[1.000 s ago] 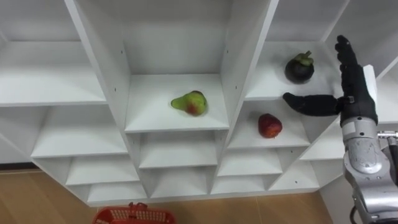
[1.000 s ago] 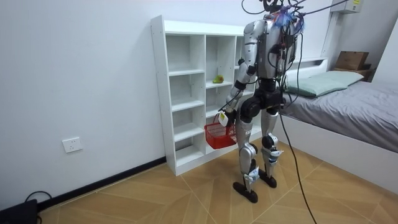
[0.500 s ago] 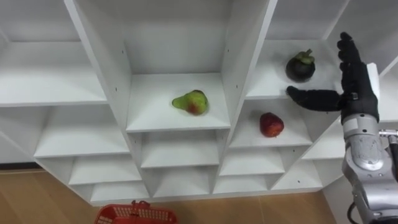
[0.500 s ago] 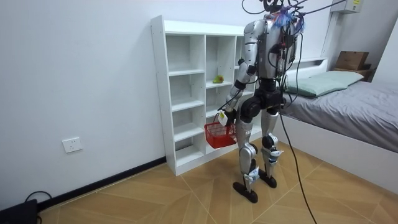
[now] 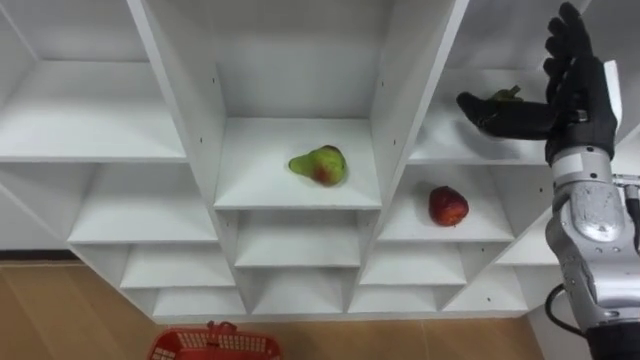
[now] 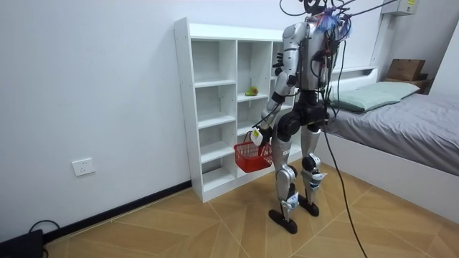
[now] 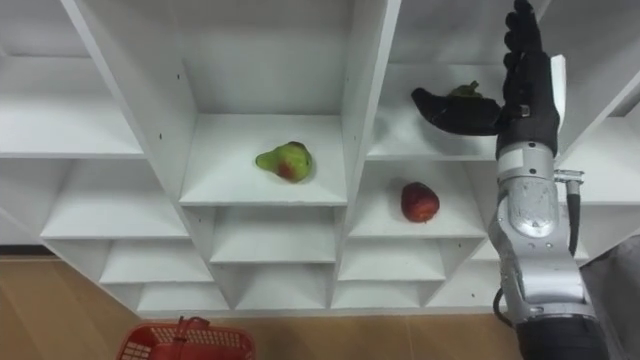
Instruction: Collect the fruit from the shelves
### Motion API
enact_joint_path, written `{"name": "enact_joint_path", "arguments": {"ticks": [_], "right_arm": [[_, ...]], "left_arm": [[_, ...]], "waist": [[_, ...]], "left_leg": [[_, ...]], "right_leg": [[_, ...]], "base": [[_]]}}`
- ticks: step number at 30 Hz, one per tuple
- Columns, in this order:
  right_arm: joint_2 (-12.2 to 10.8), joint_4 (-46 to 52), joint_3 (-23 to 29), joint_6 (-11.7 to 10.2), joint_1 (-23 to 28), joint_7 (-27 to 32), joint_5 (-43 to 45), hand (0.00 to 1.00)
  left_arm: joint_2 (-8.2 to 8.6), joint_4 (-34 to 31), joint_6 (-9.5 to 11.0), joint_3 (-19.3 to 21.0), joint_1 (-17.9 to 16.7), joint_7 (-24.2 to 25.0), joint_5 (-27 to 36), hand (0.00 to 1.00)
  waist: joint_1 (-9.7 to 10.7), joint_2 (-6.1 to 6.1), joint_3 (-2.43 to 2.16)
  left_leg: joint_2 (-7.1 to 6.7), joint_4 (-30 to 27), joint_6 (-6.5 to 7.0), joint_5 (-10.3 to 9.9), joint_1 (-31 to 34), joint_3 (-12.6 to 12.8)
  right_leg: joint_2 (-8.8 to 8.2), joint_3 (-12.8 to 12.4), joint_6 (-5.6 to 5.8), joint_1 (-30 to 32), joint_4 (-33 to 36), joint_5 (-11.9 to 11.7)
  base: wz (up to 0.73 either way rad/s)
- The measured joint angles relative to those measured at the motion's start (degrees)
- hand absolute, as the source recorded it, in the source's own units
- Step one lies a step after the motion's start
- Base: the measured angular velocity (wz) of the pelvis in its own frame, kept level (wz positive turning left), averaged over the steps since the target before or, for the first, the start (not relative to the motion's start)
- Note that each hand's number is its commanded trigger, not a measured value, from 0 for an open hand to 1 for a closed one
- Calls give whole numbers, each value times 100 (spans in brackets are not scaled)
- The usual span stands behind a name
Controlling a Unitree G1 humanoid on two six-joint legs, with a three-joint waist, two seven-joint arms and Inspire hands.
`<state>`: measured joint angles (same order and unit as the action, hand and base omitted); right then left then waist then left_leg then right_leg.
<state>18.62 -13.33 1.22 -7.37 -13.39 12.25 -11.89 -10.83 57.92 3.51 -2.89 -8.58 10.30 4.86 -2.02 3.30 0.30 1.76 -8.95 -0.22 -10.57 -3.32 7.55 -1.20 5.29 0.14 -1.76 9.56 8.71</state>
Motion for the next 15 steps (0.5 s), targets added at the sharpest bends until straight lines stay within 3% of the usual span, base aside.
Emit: {"name": "enact_joint_path", "arguments": {"ticks": [15], "right_arm": [[0,-1,3,3,0,-300,71,0]], "left_arm": [[64,0,-98,204,-4,28,-3,100]], "waist": [[-20,11,3]], "left_leg": [[0,-28,0,0,-23,-1]], "right_leg": [[-1,-15,-1,-30,12,-1]], "base": [[0]]}}
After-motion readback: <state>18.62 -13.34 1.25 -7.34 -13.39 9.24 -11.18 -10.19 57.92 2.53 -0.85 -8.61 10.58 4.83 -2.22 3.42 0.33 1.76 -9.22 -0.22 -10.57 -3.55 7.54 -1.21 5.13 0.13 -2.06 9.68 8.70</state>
